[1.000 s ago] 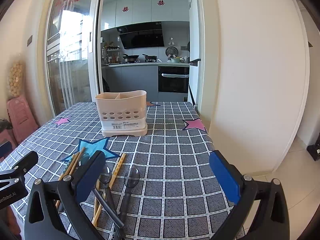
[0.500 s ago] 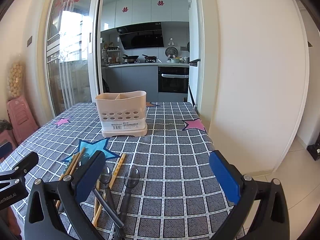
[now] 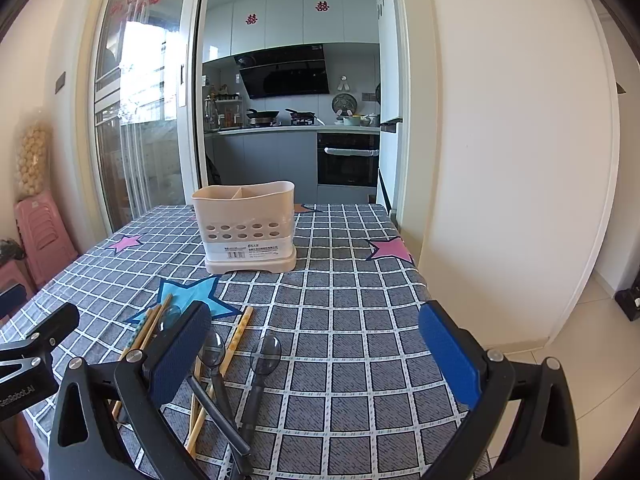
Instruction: Organize utensils
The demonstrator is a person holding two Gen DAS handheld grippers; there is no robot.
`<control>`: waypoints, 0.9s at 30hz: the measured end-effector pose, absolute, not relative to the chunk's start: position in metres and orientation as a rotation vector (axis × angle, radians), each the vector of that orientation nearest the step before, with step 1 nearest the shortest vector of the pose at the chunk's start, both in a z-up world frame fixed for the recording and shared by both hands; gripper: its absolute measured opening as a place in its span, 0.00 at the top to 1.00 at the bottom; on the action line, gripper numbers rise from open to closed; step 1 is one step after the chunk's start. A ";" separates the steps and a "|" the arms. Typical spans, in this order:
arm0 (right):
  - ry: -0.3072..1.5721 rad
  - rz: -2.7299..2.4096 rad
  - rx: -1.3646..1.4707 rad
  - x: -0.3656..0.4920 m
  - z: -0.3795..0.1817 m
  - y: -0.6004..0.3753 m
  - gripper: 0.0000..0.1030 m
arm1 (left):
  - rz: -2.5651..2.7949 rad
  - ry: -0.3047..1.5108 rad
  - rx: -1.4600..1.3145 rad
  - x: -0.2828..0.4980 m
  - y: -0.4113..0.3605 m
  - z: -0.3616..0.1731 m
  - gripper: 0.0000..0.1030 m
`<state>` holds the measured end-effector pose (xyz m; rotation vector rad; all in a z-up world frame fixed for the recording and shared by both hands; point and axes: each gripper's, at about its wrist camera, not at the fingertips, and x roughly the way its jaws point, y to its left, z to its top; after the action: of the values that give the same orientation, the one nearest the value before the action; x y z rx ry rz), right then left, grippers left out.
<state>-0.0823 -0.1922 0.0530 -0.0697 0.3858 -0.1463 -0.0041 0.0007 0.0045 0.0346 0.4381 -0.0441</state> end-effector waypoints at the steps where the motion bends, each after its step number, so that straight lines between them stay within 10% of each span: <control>1: 0.385 -0.147 -0.070 -0.083 0.053 -0.192 0.00 | -0.045 0.438 0.035 -0.004 0.001 0.005 0.00; 27: 0.381 -0.153 -0.069 -0.083 0.053 -0.193 0.00 | -0.046 0.439 0.031 -0.006 -0.001 0.005 0.00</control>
<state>-0.0833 -0.1931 0.0530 -0.0690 0.3811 -0.1530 -0.0059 -0.0010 0.0055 0.0306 0.4392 -0.0456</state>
